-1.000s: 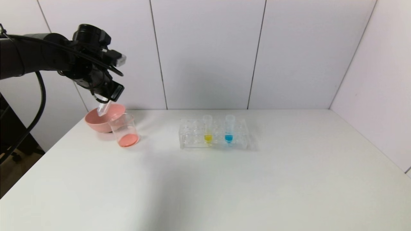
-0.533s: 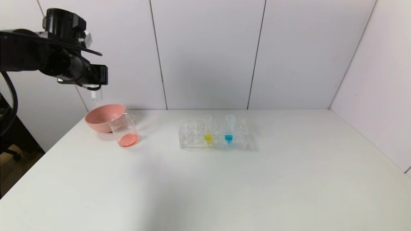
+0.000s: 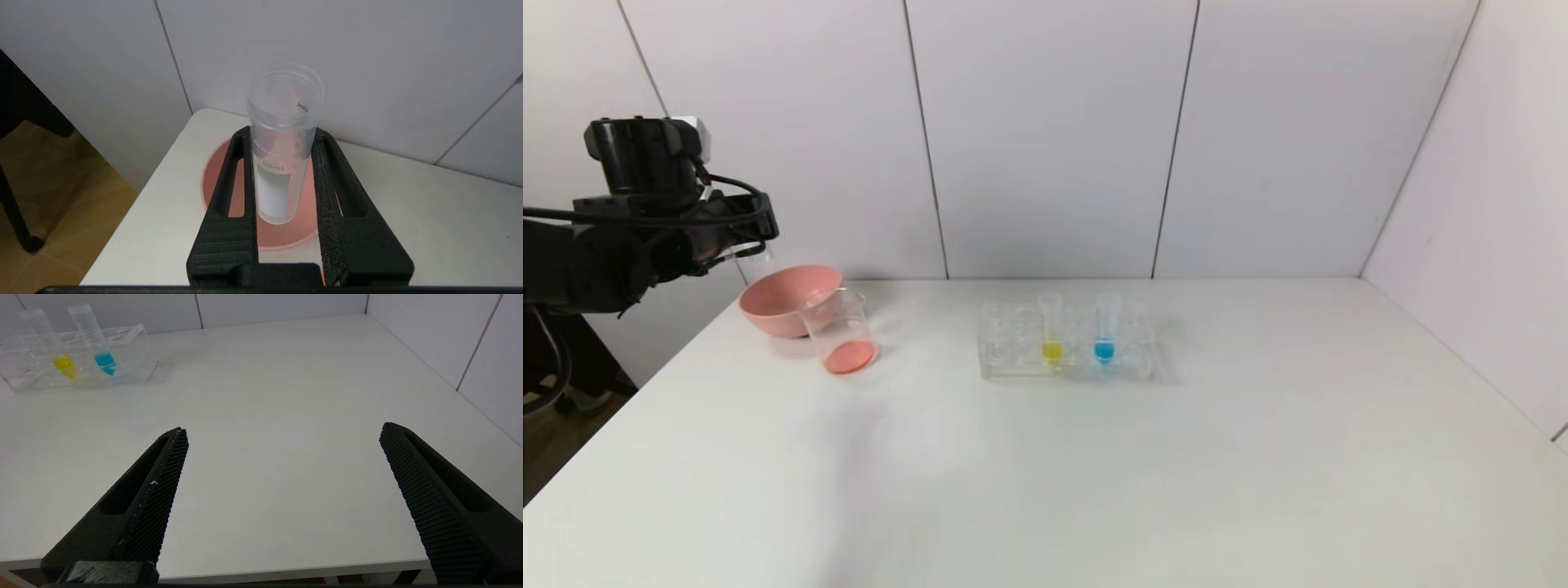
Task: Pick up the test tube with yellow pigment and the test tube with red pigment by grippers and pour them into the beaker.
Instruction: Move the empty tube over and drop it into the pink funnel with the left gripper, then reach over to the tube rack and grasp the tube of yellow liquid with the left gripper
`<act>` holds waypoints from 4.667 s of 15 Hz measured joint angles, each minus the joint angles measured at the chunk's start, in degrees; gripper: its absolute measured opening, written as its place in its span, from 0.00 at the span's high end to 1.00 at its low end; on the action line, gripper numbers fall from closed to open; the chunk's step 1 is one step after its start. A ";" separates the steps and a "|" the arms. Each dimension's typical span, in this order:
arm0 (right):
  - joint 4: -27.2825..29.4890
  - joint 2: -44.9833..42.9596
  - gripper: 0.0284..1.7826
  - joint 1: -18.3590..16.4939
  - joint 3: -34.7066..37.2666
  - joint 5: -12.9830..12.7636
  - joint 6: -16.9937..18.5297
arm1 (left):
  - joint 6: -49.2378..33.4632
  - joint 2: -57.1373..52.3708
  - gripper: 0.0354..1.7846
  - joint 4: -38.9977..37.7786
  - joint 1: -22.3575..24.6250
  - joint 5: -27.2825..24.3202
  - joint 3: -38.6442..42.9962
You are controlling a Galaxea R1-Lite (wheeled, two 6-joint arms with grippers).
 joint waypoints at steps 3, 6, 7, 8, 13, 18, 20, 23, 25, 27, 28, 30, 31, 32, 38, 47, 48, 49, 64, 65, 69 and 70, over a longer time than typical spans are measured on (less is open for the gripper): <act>0.00 0.00 0.04 0.00 0.00 0.00 -0.02 | -0.06 4.85 0.78 -4.05 1.71 -0.74 -1.62; 0.00 0.00 0.04 0.00 0.00 0.00 0.00 | -0.15 11.85 0.78 -4.22 3.13 -0.83 -7.33; 0.02 0.00 0.04 0.00 0.00 0.00 0.00 | -0.22 14.03 0.78 -3.75 3.44 -0.85 -9.36; 0.00 0.00 0.04 0.00 0.00 0.00 -0.02 | -0.26 16.21 0.78 -3.17 3.68 -0.85 -11.22; 0.00 0.00 0.04 0.00 0.00 0.00 -0.02 | -0.89 21.05 0.75 -3.19 3.88 -0.94 -13.86; 0.02 0.00 0.04 0.00 0.00 0.00 0.00 | -1.22 20.74 0.43 -3.56 3.88 -0.94 -12.23; 0.00 0.00 0.04 0.00 0.00 0.00 -0.02 | -1.24 19.87 0.24 -4.50 3.78 -1.00 -11.04; 0.00 0.00 0.04 0.00 0.00 0.00 -0.02 | -1.44 16.26 0.06 -6.01 3.58 -2.95 -7.68; 0.02 0.00 0.04 0.00 0.00 0.00 -0.02 | -1.66 11.65 0.01 -6.18 3.25 -7.45 -3.17; 0.02 0.00 0.04 0.00 0.00 0.00 -0.02 | -1.57 6.53 0.01 -5.99 3.06 -13.43 2.34; 0.02 0.00 0.04 0.00 0.00 0.02 0.00 | -1.33 3.89 0.01 -5.68 3.06 -16.70 5.49; 0.00 0.00 0.04 0.00 0.00 0.00 0.00 | 0.05 -1.60 0.01 -5.35 2.83 -23.98 12.30; 0.00 0.00 0.04 0.00 0.00 0.00 0.00 | 1.48 -4.44 0.01 -5.27 2.17 -27.42 15.97; 0.02 0.00 0.04 0.00 0.00 0.00 0.00 | 3.00 -7.03 0.01 -5.24 0.88 -29.67 19.30; 0.00 0.00 0.04 0.00 0.00 0.00 -0.02 | 5.69 -17.23 0.01 -5.62 -20.22 -23.75 30.79; 0.02 0.00 0.04 0.00 0.00 0.00 0.00 | -8.63 -7.97 0.01 -10.67 -46.19 7.00 26.38; 0.02 0.00 0.04 0.00 0.00 0.00 -0.02 | -9.19 -5.24 0.01 -12.59 -47.48 10.03 25.03; 0.00 0.00 0.04 0.00 0.00 0.00 0.00 | -9.48 -2.36 0.01 -14.47 -48.64 13.34 23.49; 0.00 0.00 0.04 0.00 0.00 0.00 -0.02 | -2.18 21.75 0.01 -19.68 -48.57 25.10 -1.43; 0.00 0.00 0.04 0.00 0.00 0.00 0.00 | -2.12 22.60 0.01 -19.68 -47.98 24.94 -2.54; 0.02 0.00 0.04 0.00 0.00 0.00 0.02 | -2.01 24.92 0.01 -19.71 -46.24 23.72 -5.29; 0.02 0.00 0.04 0.00 0.00 0.00 0.02 | -2.01 25.20 0.01 -19.74 -46.06 23.56 -5.51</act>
